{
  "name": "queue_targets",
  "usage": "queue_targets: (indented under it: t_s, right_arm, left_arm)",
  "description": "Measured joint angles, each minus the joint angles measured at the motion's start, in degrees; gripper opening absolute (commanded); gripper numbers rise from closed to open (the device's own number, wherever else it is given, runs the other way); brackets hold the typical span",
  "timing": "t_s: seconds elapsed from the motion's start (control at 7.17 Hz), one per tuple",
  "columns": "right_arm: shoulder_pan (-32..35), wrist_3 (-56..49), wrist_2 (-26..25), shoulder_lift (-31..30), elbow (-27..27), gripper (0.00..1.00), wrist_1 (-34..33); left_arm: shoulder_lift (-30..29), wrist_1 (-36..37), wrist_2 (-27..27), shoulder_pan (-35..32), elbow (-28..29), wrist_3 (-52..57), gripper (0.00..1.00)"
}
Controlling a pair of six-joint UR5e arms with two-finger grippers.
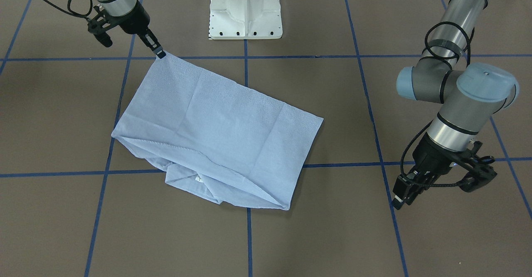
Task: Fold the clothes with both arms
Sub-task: 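Drag the grasped shirt edge toward the robot with the right gripper, then grasp the shirt corner nearest the left gripper while the right gripper withdraws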
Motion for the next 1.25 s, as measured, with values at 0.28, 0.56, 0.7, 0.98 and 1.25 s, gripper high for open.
queue_targets:
  t_s: [0.28,0.56,0.7,0.98,1.25]
  right_arm:
    - [-8.0,0.1,5.7,-2.8,2.7,0.93,0.0]
    - [-12.4,1.0,10.1,-4.7,4.5,1.00,0.0]
    - [-13.5,1.9,10.6,-5.2,5.1,1.00,0.0]
    - [-9.1,4.1,11.0,-4.8,6.3,1.00,0.0]
    - [3.8,3.9,11.3,1.9,1.5,1.00,0.0]
  left_arm:
    - [0.0,0.0,-1.7,1.3,-2.0,-1.2,0.50]
    - [0.0,0.4,-5.5,4.3,-6.0,-6.1,0.52]
    - [1.1,0.5,-6.8,6.4,-9.6,-9.8,0.55]
    - [7.3,1.0,-7.3,12.8,-19.9,-17.7,0.60]
    - [11.1,1.4,-1.9,21.6,-24.7,-25.3,0.62]
